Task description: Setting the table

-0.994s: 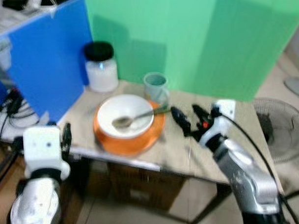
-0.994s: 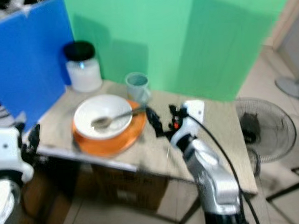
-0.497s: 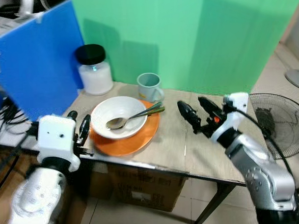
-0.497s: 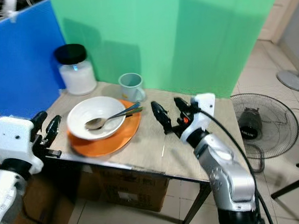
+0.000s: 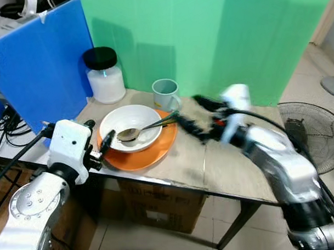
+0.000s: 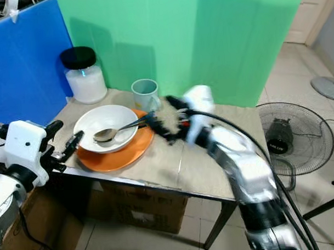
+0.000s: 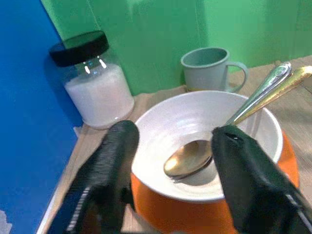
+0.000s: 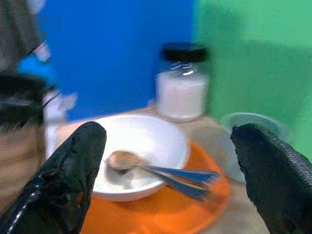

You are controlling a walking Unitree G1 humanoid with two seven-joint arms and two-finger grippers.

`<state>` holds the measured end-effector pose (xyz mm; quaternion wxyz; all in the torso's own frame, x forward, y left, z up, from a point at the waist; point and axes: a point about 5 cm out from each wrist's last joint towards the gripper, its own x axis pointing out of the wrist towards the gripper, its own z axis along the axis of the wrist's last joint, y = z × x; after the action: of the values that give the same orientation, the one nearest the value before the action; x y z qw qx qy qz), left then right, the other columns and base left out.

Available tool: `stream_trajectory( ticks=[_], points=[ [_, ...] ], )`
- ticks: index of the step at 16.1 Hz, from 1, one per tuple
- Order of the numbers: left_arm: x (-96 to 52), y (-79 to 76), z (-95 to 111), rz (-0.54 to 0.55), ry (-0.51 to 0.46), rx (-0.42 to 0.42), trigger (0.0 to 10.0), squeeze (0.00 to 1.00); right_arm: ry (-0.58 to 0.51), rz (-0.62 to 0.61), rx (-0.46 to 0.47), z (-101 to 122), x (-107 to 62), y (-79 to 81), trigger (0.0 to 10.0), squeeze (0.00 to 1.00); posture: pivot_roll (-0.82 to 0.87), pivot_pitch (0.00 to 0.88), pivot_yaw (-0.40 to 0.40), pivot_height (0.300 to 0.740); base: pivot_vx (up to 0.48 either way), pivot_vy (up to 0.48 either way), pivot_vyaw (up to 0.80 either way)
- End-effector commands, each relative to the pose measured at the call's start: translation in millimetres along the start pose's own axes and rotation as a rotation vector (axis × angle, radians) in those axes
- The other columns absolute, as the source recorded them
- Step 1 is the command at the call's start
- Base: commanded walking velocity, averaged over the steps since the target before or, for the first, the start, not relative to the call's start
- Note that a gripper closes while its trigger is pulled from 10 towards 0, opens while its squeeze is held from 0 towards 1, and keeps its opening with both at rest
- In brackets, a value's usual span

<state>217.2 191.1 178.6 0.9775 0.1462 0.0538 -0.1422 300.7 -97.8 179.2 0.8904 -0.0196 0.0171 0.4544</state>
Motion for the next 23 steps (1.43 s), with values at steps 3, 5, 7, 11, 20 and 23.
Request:
stream_trajectory(
  ticks=[3,5,7,11,20,23],
  points=[
    [-4.1,-12.7,-6.0,-0.115,0.034,-0.012,10.0,0.0,0.116,0.135,-0.042,11.7,44.2,2.0,10.0,1.0,-0.03,0.012,0.029,0.74,0.0,0.0,0.0],
    [-7.9,-14.3,-7.4,-0.174,0.05,0.001,10.0,0.0,0.171,0.232,-0.102,26.1,77.4,12.1,10.0,1.0,-0.03,0.025,0.024,0.74,0.0,0.0,0.0],
    [-11.4,-16.2,-7.1,-0.211,0.059,0.012,10.0,0.0,0.219,0.29,-0.167,28.7,92.9,20.9,10.0,0.89,-0.03,0.031,0.022,0.74,0.0,0.0,0.0],
    [-26.0,-14.6,-9.2,-0.249,0.091,0.017,10.0,0.0,0.358,0.403,-0.41,27.0,114.4,27.4,10.0,0.0,-0.02,0.05,0.016,0.74,0.0,0.0,0.0],
    [-39.9,-17.3,-11.8,-0.302,0.135,0.004,10.0,0.0,0.54,0.333,-0.621,13.1,138.0,31.1,0.0,0.0,-0.02,0.064,0.004,0.74,0.0,0.0,0.0],
    [-41.2,-16.8,-12.4,-0.298,0.139,-0.002,10.0,0.0,0.547,0.283,-0.614,14.5,140.5,28.0,0.0,0.0,-0.02,0.064,0.003,0.74,0.0,0.0,0.0]
  ],
)
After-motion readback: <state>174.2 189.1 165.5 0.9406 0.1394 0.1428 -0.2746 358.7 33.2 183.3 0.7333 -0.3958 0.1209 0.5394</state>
